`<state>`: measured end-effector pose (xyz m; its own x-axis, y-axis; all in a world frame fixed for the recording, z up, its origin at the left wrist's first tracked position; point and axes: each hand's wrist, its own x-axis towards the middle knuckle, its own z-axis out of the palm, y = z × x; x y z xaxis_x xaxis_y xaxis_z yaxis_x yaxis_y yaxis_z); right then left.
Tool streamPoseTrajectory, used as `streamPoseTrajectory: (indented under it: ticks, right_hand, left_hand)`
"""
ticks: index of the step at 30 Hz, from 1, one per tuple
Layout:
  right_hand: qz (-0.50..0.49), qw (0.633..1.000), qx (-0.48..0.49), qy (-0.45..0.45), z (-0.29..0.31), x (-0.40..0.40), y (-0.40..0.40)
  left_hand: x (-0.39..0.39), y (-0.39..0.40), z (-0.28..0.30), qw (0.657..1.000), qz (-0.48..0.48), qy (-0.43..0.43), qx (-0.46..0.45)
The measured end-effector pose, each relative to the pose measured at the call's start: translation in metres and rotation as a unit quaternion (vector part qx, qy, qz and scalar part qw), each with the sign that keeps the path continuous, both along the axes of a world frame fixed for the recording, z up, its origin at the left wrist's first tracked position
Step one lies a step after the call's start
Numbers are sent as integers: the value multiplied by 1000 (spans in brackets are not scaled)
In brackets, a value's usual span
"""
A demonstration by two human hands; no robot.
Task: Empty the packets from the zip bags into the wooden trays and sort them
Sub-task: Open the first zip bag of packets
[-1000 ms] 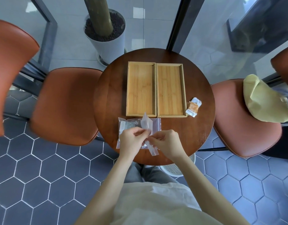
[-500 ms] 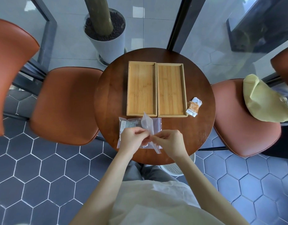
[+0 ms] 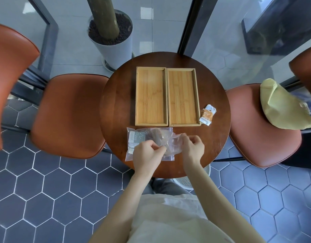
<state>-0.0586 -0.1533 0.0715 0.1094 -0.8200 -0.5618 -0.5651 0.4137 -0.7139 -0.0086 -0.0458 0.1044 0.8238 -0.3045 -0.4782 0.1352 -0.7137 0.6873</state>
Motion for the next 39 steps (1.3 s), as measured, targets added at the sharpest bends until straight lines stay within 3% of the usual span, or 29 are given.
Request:
streamPoseTrajectory:
  ticks: [8, 11, 19, 22, 25, 31, 35, 39]
  right_hand:
    - [122, 985, -124, 2, -2, -11, -2]
    - [227, 958, -174, -1, -5, -16, 1]
    - [327, 923, -195, -51, 1, -17, 5]
    - [330, 903, -273, -19, 3, -17, 4]
    - [252, 915, -314, 26, 6, -19, -8]
    - [308, 934, -180, -21, 8, -26, -23]
    - [171, 977, 67, -108, 1, -33, -41]
    - [69, 968, 199, -137, -19, -39, -44]
  left_hand:
    - [5, 13, 2, 992, -18, -91, 90]
    - [11, 14, -1, 987, -57, -83, 123]
    - [14, 8, 1, 993, -56, -55, 82]
    - [14, 7, 2, 992, -58, -63, 95]
    - [20, 12, 2, 991, -47, -70, 100]
    - [20, 10, 9, 990, -107, -67, 56]
    - [17, 4, 15, 992, -118, -48, 18]
    - [16, -3, 29, 992, -121, -33, -9]
